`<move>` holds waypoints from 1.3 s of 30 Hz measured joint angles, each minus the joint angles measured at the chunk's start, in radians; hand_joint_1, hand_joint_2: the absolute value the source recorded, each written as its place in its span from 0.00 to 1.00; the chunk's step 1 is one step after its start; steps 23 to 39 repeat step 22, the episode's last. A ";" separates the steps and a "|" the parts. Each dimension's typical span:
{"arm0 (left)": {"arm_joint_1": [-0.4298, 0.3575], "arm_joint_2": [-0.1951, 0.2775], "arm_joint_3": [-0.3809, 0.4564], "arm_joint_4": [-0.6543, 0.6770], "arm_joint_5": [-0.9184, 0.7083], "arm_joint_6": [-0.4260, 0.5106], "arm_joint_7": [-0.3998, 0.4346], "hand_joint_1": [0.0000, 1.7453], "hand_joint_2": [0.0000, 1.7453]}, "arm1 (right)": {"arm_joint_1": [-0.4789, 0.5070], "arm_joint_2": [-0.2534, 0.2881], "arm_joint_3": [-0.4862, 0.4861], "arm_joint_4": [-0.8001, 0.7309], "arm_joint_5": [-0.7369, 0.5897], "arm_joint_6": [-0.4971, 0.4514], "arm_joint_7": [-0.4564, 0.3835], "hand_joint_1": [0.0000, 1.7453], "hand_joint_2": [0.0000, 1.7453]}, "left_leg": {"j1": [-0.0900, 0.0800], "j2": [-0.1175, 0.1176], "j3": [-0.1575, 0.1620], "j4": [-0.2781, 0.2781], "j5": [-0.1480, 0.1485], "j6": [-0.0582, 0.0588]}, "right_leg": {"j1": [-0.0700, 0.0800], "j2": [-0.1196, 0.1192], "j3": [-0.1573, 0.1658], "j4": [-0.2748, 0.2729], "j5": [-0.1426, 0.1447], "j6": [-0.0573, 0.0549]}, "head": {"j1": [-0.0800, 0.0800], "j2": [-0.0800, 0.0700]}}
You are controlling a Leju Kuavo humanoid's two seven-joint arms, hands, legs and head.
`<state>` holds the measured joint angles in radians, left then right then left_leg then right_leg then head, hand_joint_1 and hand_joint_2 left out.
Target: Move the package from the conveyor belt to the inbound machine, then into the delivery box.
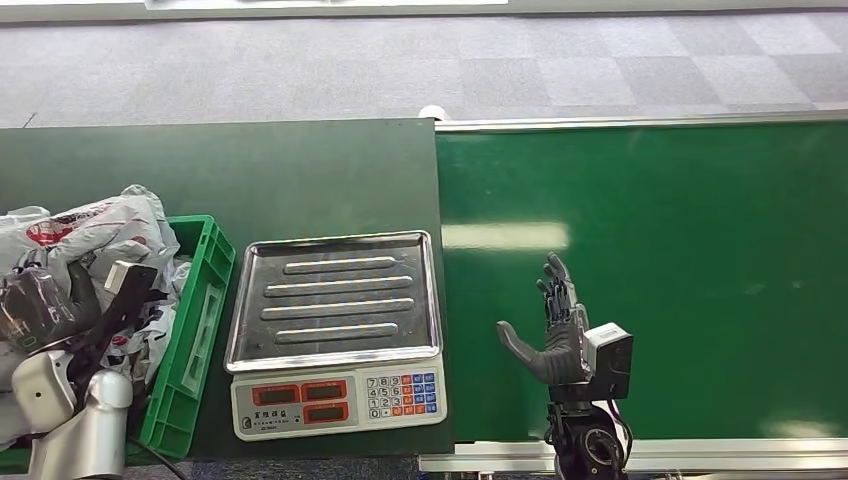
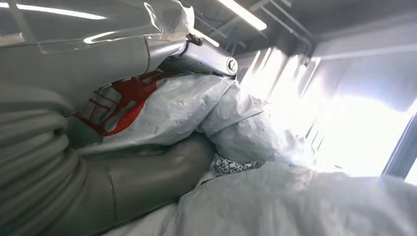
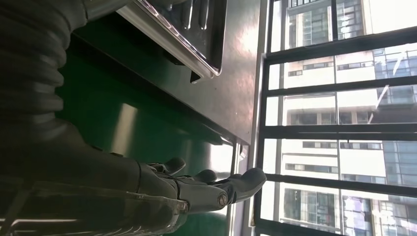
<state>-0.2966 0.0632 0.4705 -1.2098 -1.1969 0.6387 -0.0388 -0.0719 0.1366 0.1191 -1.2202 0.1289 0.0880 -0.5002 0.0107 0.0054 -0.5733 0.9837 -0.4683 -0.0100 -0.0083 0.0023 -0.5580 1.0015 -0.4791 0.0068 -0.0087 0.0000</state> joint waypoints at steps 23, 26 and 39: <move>-0.012 0.063 -0.044 0.082 0.102 0.026 -0.076 0.00 1.00 | -0.001 0.005 0.000 0.000 0.017 0.008 0.009 0.00 1.00 | 0.000 0.000 0.002 -0.001 0.000 0.000 | 0.000 0.000 0.001 0.000 0.000 0.000 | 0.000 0.000; -0.012 0.063 -0.044 0.082 0.102 0.026 -0.076 0.00 1.00 | -0.001 0.005 0.000 0.000 0.017 0.008 0.009 0.00 1.00 | 0.000 0.000 0.002 -0.001 0.000 0.000 | 0.000 0.000 0.001 0.000 0.000 0.000 | 0.000 0.000; -0.012 0.063 -0.044 0.082 0.102 0.026 -0.076 0.00 1.00 | -0.001 0.005 0.000 0.000 0.017 0.008 0.009 0.00 1.00 | 0.000 0.000 0.002 -0.001 0.000 0.000 | 0.000 0.000 0.001 0.000 0.000 0.000 | 0.000 0.000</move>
